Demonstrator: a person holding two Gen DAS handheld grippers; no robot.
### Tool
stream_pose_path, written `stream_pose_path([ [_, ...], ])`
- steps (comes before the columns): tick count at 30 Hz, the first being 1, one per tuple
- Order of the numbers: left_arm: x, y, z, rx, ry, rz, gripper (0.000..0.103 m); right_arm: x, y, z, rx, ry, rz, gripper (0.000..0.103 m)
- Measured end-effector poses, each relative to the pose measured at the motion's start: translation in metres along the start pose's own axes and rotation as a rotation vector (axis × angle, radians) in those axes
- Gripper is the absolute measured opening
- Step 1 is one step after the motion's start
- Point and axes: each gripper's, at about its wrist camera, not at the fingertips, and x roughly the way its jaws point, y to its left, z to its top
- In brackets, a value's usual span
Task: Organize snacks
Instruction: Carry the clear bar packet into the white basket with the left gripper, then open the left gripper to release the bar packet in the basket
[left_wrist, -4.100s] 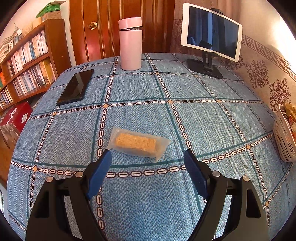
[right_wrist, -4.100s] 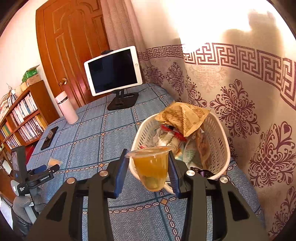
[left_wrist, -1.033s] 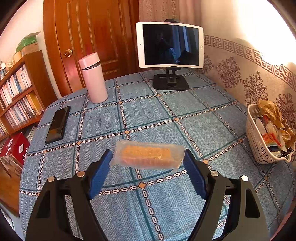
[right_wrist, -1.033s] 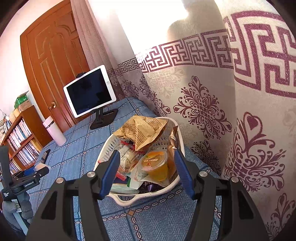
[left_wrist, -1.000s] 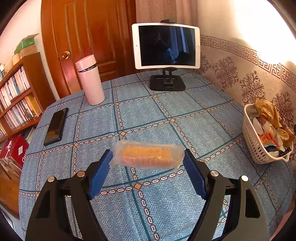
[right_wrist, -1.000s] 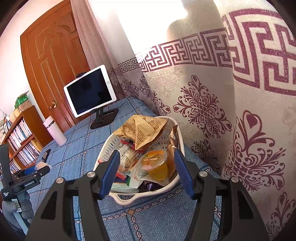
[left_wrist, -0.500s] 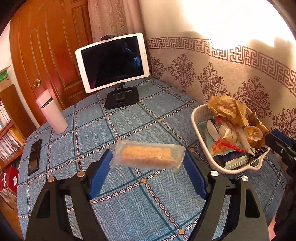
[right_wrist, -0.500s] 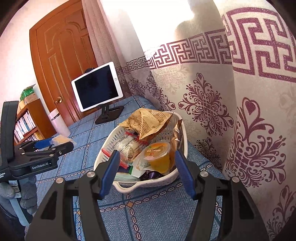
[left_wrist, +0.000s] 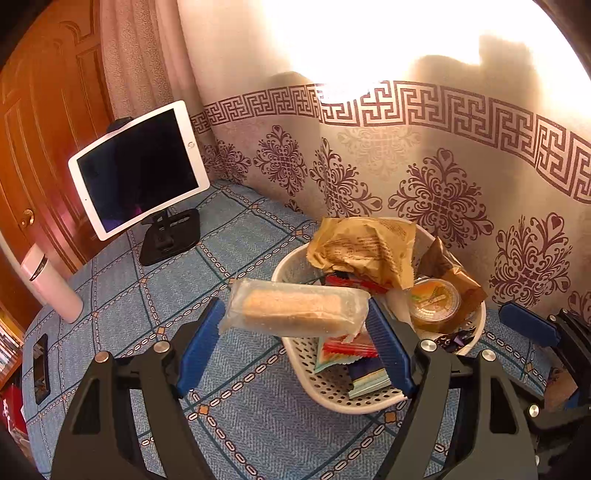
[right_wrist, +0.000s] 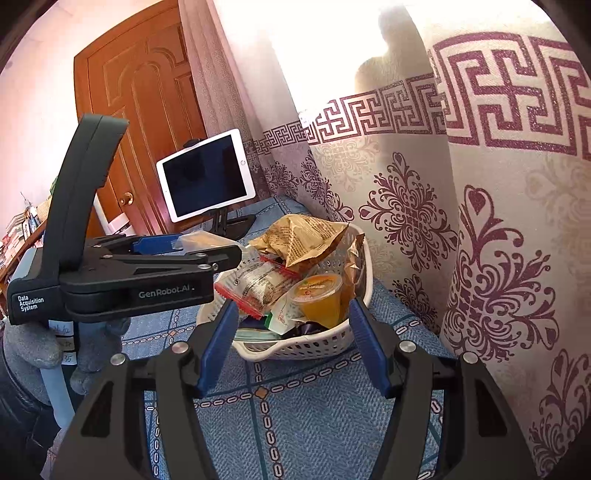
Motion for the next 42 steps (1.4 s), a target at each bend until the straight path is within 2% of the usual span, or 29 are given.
stream_pose_path([
  [9, 0.032, -0.021, 0.005, 0.002, 0.062, -0.101, 0.079, 0.001, -0.015, -0.005, 0.022, 0.020, -0.012, 0.062],
  [18, 0.047, -0.028, 0.005, 0.007, 0.081, -0.123, 0.080, 0.002, -0.016, -0.006, 0.026, 0.023, -0.004, 0.062],
  [25, 0.046, -0.023, 0.002, -0.019, 0.099, -0.133, 0.085, -0.001, -0.015, -0.007, 0.027, 0.022, -0.005, 0.062],
  [29, 0.037, -0.021, 0.001, -0.022, 0.086, -0.127, 0.086, -0.001, -0.013, -0.007, 0.021, 0.026, -0.002, 0.062],
  [31, 0.032, -0.019, 0.001, -0.024, 0.071, -0.112, 0.093, -0.002, -0.011, -0.007, 0.017, 0.028, -0.001, 0.062],
  [36, 0.021, -0.012, 0.000, -0.045, 0.057, -0.096, 0.095, -0.004, -0.007, -0.006, 0.008, 0.034, 0.001, 0.063],
  [42, 0.010, -0.002, -0.006, -0.077, 0.043, 0.006, 0.096, -0.007, -0.002, -0.006, -0.011, 0.049, 0.003, 0.074],
])
